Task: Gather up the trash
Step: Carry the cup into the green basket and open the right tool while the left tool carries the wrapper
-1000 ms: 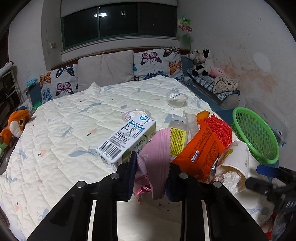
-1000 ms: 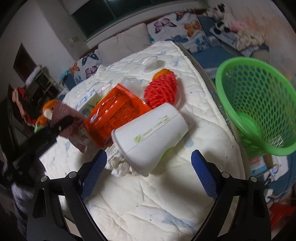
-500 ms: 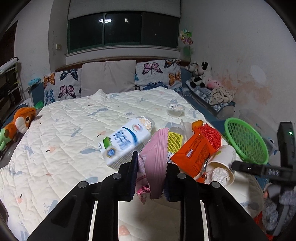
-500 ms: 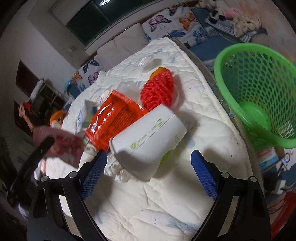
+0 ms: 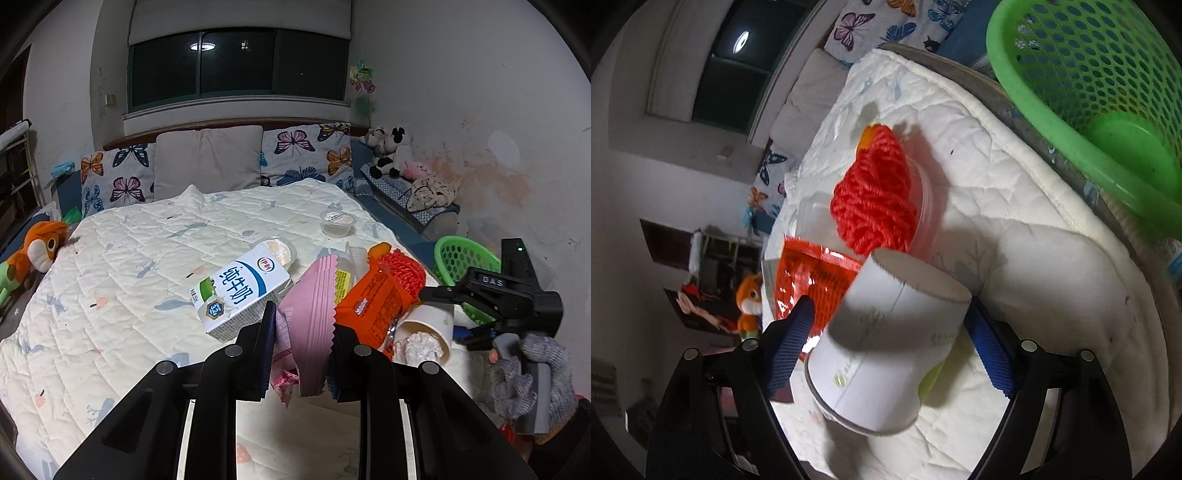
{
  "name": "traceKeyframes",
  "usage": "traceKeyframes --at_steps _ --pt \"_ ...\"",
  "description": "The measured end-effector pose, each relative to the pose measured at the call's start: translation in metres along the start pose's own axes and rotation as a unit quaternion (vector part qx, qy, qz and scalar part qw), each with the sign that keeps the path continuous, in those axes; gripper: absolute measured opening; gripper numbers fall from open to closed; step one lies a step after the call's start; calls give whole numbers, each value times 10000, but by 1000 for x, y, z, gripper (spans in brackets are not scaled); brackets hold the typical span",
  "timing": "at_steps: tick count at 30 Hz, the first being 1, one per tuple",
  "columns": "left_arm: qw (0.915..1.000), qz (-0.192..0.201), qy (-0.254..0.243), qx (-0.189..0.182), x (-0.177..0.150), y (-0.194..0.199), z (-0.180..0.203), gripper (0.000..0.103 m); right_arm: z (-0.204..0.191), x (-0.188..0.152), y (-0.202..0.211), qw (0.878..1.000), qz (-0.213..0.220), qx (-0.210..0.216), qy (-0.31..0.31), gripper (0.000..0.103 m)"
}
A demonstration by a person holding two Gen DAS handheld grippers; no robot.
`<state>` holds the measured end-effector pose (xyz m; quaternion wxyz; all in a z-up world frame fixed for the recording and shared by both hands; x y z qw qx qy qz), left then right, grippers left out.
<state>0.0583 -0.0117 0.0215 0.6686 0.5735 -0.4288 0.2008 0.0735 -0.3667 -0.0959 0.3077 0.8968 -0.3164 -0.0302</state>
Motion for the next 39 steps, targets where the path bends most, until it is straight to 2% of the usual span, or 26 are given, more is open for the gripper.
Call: traceKeyframes --at_steps 1,4,10,13,16,19,25,31,39 --pt "10000 9 0 -10 0 1 0 23 0 1 2 10000 -19 58 0 64" --pt "10000 32 21 -55 0 4 1 23 -3 -3 9 9999 37 63 145 64" --pt "9999 43 103 -126 4 5 -1 23 -36 -16 27 9917 609 -201 1113 63" --pt "9997 88 94 -194 6 10 1 23 -62 -28 42 9758 1063 -472 1852 63" --pt "9995 150 73 -263 10 14 6 23 -78 -35 47 9629 1299 -613 2286 62" --pt "9990 192 57 -392 13 18 11 23 -79 -34 54 9590 1417 -622 2373 62" --pt "9969 260 -48 -742 25 20 30 23 -72 -19 75 9472 1800 -923 2488 62" --pt "9936 200 -235 -1087 43 0 62 23 -43 12 103 9364 2180 -1411 2362 62" --pt "9867 136 -487 -1544 74 -34 116 23 4 50 124 9224 2392 -2062 2223 64"
Point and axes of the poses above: each gripper's, at about its wrist camera, not at the fingertips, and y roughly against the way its jaws point, z to its right, x to its top, the point moved 1 cm from there along -y, roughly the way its jaws point, and after that the axes turned 5 degrees about -y, right-handed, at the moved point
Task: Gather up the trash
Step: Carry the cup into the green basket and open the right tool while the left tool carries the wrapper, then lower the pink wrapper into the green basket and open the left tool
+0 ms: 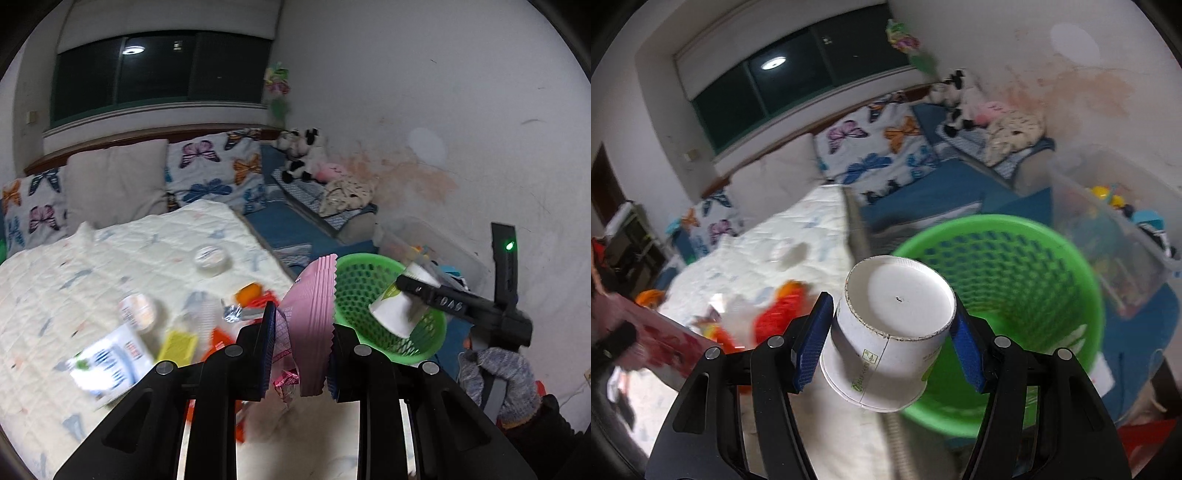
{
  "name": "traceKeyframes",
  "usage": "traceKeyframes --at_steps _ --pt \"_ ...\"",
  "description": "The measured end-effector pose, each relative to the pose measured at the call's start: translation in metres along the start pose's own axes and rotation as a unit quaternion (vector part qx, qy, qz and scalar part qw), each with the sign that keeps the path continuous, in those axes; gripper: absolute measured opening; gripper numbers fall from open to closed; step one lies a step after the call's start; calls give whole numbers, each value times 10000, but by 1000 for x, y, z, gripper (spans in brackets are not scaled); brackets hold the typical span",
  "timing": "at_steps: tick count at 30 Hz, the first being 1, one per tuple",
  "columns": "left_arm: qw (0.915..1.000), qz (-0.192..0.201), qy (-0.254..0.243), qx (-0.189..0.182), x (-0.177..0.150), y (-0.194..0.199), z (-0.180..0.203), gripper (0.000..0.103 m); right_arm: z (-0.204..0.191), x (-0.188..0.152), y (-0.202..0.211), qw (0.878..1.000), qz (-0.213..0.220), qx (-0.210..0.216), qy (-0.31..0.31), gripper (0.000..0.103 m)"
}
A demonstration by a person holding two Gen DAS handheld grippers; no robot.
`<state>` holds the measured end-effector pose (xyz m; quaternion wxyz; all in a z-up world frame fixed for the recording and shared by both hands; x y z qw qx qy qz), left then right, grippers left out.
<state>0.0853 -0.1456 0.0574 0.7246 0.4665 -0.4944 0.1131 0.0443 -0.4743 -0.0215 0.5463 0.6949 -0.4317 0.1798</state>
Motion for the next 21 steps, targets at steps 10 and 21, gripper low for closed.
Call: traceKeyframes --at_steps 10,21 --pt "9982 -131 -204 -555 37 -61 43 23 52 -6 -10 9993 -71 -322 -160 67" --pt "9928 -454 -327 -1057 48 -124 86 23 73 -16 17 9985 101 -474 -244 81"
Point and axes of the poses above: each gripper's, at about its wrist camera, not at the fingertips, and y roughly against the way its jaws point, z to its right, x to its top, the point moved 1 cm from there along -y, roughly the way its jaws point, and after that the axes turned 5 degrees about -y, right-handed, at the moved point
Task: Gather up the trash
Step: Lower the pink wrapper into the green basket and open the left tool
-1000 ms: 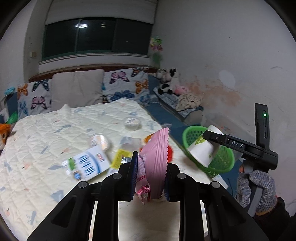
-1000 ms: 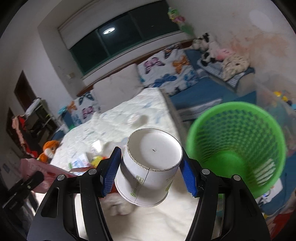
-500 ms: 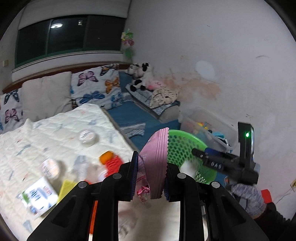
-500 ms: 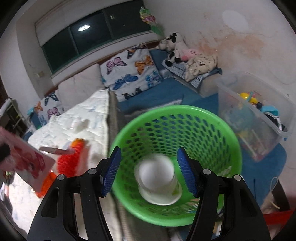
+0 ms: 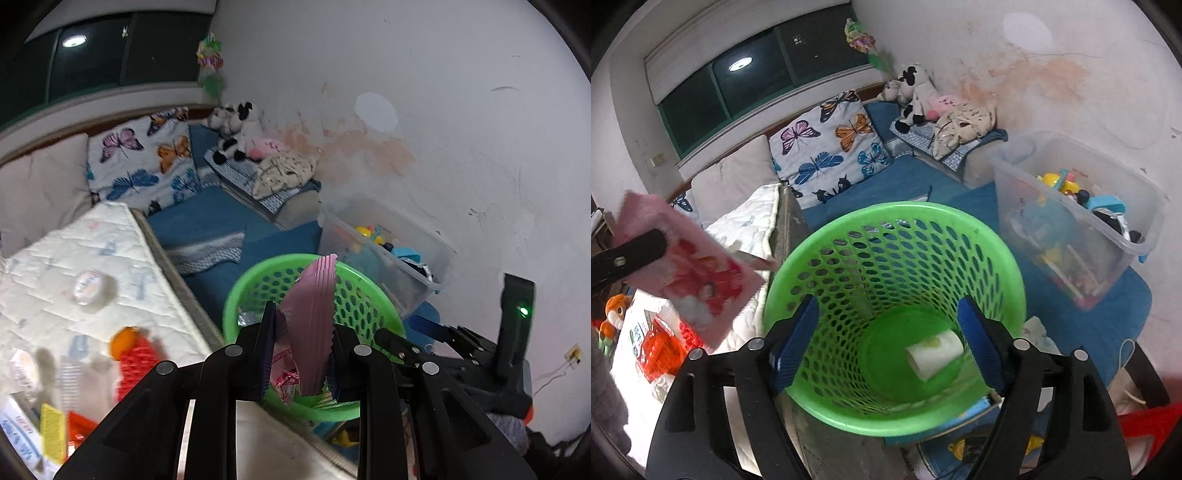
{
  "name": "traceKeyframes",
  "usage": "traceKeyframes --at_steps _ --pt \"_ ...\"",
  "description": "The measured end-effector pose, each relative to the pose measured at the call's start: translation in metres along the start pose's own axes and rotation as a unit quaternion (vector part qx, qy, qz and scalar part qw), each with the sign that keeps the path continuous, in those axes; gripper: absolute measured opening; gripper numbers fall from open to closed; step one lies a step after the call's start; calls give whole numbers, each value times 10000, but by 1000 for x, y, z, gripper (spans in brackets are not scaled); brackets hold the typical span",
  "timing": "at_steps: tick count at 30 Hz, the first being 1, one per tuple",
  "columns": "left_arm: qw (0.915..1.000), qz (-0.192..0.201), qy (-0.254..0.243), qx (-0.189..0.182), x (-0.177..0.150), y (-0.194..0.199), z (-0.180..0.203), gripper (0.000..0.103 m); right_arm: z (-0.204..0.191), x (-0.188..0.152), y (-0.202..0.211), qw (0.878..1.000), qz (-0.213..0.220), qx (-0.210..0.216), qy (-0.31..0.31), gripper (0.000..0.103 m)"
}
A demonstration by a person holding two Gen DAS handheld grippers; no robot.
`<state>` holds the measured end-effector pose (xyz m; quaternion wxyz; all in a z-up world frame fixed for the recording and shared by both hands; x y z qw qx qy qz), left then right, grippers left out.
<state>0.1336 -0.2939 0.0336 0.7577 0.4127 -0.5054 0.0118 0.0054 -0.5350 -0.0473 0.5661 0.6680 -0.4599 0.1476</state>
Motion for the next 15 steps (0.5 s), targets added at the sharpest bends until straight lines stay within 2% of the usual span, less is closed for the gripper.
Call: traceKeyframes --at_steps 8,10,11,15 --pt "9993 -326 111 -163 -2 -40 9 25 12 -8 11 9999 47 -5 -96 85" --pt "9991 -378 116 -164 -5 -45 10 38 14 -9 11 9999 37 0 -128 85" --pt "9990 -404 145 -133 -7 -48 10 48 14 -10 12 9999 23 16 -152 85" --pt "9990 -410 123 -110 -11 -49 9 48 16 -13 13 9998 7 27 -184 85"
Point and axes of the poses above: each gripper's, at about its wrist camera, not at the fingertips, and y roughly against the way its jaws point, z to its right, x to its top, the point moved 1 cm from there along -y, roughly the way its jaws point, and after that the axes turned 5 degrees about -y, right-handed, at the moved point
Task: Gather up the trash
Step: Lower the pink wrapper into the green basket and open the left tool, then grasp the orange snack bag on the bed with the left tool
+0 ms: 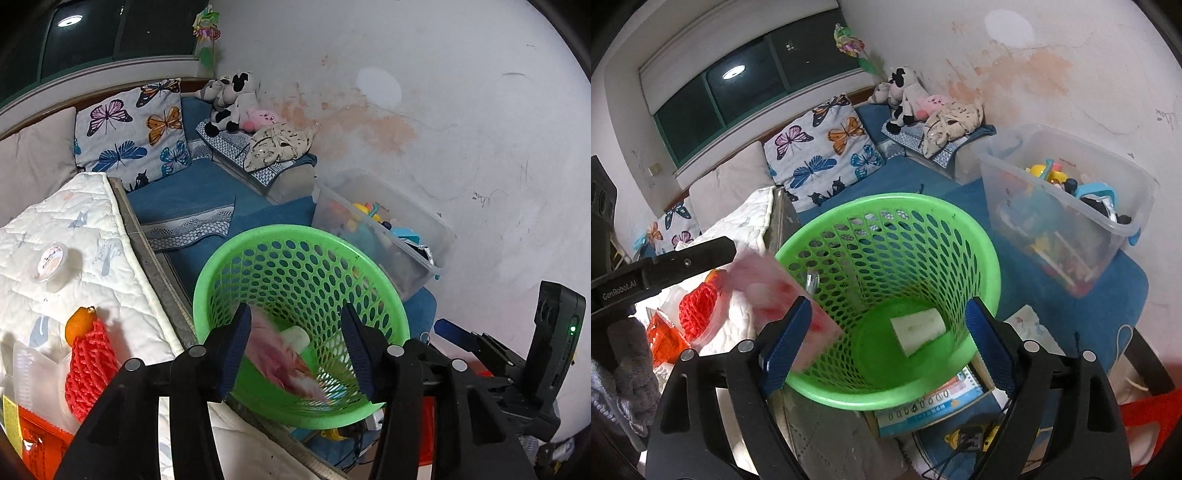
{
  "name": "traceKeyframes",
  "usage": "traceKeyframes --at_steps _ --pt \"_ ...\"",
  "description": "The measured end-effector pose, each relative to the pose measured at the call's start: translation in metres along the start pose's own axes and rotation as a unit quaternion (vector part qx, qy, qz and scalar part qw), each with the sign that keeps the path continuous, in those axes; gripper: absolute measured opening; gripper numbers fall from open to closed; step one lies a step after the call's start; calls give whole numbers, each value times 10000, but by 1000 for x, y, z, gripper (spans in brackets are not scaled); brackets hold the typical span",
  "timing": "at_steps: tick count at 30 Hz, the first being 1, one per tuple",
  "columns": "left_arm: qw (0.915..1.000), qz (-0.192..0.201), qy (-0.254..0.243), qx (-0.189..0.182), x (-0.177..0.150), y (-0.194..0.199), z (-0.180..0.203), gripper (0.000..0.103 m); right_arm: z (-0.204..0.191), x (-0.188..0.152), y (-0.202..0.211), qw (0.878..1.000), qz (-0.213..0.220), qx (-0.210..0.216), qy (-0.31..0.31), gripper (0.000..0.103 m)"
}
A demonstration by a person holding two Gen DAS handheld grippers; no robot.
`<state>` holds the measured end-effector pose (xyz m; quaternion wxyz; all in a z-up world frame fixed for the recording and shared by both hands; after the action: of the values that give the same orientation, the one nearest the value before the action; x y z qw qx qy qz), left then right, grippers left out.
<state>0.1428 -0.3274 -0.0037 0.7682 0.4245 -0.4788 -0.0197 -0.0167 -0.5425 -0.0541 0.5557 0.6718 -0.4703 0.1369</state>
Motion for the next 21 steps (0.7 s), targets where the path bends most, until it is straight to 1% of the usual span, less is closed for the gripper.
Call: traceKeyframes --at_steps 5,9,18,20,21 --pt "9999 61 25 102 -9 14 -5 49 -4 -5 5 10000 -5 53 13 85" --pt "9994 145 -20 311 -18 31 -10 49 -12 -9 9 9998 -32 172 -1 85" --pt "9954 333 132 885 -50 82 -41 49 -42 -22 13 9989 -141 419 128 87" --pt "9930 322 103 1132 -58 93 -52 49 -48 -24 13 9986 -158 482 149 87" --pt "9923 319 96 1196 -61 97 -56 49 -52 -25 13 9984 -162 515 168 87"
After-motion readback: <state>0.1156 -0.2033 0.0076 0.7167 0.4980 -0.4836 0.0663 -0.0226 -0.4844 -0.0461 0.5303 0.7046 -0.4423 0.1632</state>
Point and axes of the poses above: each gripper's, at about its wrist camera, not at the fingertips, and y roughly against the way its jaws point, z to its right, x to its top, the point moved 1 cm from there along -y, roughly the way its jaws point, and after that the axes turned 5 degrees about -y, right-handed, at the moved point
